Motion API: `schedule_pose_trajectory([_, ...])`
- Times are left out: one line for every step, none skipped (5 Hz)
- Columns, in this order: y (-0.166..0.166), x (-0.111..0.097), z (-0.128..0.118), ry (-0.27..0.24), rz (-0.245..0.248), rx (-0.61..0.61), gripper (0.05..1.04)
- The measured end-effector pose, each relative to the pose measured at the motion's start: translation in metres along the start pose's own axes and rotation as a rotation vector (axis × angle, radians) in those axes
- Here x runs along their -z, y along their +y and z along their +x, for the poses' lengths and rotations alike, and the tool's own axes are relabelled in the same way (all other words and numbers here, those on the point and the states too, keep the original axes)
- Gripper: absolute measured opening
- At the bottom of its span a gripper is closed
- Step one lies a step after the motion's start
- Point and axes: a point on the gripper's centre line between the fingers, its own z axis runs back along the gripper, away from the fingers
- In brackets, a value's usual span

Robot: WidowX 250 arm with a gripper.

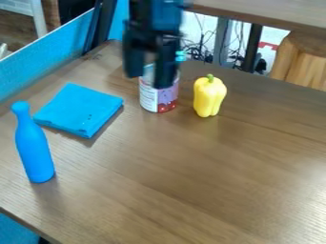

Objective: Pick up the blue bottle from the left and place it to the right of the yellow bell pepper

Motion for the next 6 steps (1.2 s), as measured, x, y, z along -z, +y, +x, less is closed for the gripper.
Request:
schedule_pose_trajectory([0.011,0.010,-0.029,-0.023,-0.014,-0.005,1.011])
schedule_pose_trajectory([0.012,0.016,-0.058,-0.070,0.059,0.027,1.011])
schedule_pose_trajectory([0.014,0.021,-0.087,-0.133,0.134,0.089,1.011])
schedule_pose_trajectory([0.017,0.022,-0.108,-0.210,0.253,0.172,1.010])
schedule_pose_trajectory([0.023,0.024,-0.114,-0.261,0.327,0.184,1.010])
schedule_pose_trajectory([0.029,0.025,-0.108,-0.302,0.363,0.120,1.011])
